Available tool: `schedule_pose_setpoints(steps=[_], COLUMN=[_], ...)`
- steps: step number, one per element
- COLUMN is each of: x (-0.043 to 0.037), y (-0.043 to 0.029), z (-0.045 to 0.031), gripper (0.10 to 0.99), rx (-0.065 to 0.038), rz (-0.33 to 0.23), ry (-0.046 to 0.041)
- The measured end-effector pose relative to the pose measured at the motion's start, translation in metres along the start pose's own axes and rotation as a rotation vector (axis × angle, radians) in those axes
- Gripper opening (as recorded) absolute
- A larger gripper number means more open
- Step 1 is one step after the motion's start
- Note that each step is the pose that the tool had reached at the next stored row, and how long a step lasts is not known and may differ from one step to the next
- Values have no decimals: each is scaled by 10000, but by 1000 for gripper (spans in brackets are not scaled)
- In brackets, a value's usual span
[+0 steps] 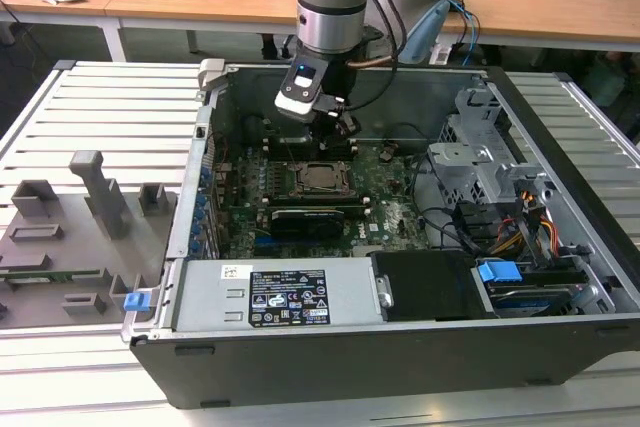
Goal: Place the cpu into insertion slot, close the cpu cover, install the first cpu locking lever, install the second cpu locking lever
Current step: 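Install the first cpu locking lever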
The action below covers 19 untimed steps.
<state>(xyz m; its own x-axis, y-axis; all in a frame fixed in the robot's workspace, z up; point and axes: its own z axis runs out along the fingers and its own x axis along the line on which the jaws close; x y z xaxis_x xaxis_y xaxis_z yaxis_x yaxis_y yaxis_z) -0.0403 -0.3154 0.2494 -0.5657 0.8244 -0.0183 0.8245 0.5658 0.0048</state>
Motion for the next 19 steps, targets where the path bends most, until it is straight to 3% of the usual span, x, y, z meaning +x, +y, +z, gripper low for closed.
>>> schedule_pose_setpoints(steps=[1, 9, 15, 19], x=[0, 0, 0, -1], y=[0, 0, 0, 1], z=[1, 1, 1, -82], gripper=[106, 106, 106, 106], rx=[-10, -32, -63, -70], rz=[-429, -1691, -3369, -3610], ry=[3, 8, 16, 18])
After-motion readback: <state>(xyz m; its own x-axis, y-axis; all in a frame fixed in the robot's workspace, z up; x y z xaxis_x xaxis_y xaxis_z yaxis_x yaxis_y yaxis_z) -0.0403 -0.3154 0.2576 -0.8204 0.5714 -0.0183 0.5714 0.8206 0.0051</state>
